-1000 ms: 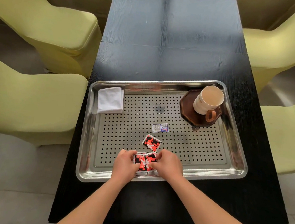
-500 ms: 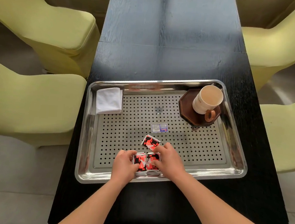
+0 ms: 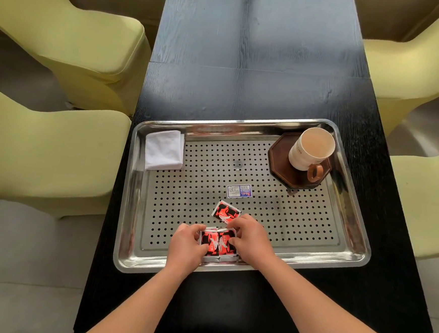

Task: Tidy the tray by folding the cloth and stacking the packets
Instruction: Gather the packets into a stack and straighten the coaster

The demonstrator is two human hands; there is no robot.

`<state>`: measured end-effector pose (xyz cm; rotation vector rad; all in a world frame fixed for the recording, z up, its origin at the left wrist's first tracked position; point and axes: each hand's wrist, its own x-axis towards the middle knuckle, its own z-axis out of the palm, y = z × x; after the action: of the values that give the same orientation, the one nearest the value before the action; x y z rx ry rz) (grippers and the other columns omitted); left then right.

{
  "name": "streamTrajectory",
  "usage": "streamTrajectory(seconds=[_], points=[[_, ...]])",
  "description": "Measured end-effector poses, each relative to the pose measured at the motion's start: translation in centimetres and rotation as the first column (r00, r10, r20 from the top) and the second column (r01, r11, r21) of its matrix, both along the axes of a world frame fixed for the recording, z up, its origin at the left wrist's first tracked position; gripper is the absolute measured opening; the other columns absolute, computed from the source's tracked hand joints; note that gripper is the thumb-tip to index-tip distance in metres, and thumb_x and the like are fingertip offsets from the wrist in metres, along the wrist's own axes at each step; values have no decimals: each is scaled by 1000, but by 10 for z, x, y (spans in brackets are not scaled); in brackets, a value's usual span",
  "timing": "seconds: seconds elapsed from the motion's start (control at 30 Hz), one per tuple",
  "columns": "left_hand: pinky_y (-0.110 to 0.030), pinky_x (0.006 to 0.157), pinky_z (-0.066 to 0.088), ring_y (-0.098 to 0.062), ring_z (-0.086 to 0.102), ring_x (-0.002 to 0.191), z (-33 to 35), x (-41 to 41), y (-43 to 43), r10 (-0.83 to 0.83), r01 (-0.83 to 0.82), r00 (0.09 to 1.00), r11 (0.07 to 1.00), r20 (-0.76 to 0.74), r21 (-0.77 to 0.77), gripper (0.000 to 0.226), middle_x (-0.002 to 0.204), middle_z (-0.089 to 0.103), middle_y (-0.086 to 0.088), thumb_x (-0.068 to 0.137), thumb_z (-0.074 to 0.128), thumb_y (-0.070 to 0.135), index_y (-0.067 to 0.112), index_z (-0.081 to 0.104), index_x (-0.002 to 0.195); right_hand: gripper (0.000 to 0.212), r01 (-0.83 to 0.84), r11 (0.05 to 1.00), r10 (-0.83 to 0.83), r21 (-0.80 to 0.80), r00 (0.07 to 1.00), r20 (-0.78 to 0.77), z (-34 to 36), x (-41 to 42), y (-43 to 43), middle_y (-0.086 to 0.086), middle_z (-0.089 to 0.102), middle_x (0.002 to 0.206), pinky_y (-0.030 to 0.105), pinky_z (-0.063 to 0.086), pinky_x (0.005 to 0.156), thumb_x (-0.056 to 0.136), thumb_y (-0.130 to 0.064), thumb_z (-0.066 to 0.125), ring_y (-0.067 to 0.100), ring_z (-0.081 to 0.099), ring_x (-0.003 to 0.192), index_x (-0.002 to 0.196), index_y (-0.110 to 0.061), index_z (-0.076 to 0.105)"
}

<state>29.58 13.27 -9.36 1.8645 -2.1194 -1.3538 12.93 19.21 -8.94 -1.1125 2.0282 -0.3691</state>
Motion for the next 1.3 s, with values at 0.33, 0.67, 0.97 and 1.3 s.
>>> streamTrajectory(seconds=[0.33, 0.67, 0.97, 1.3], points=[[-29, 81, 56, -15, 62, 92, 1, 0, 1, -2, 2, 1000, 1000, 11, -6, 48, 103, 54, 0, 82, 75, 14, 22, 63, 127, 36, -41, 999, 41, -3, 994, -97, 0, 5, 3, -5, 52, 115, 26, 48, 81, 89, -20, 73, 11, 54, 94, 125, -22, 64], [-19, 72, 47, -10, 59, 82, 8, 4, 6, 55, -54, 997, 998, -49, 23, 50, 98, 53, 3, 84, 62, 8, 27, 59, 131, 35, 16, 998, -30, -59, 969, -247, 9, -8, -38, -1, 57, 116, 36, 52, 82, 94, -39, 65, 20, 56, 110, 125, -22, 60], [-32, 83, 55, -11, 59, 82, 11, 6, 5, 44, -40, 997, 997, -63, 72, 51, 99, 52, 3, 84, 61, 9, 29, 60, 130, 25, -23, 997, 47, 79, 946, -319, 6, -23, -70, 6, 70, 100, 38, 52, 75, 89, -28, 73, 30, 63, 99, 105, -15, 58], [-25, 78, 53, -11, 58, 84, 15, 4, 5, 38, -32, 997, 995, -62, 90, 48, 100, 52, 2, 85, 61, 9, 27, 60, 130, 50, -177, 980, 195, 85, 936, -293, 4, -24, -61, 5, 49, 124, 39, 51, 89, 88, -36, 73, 26, 51, 117, 135, -33, 54]])
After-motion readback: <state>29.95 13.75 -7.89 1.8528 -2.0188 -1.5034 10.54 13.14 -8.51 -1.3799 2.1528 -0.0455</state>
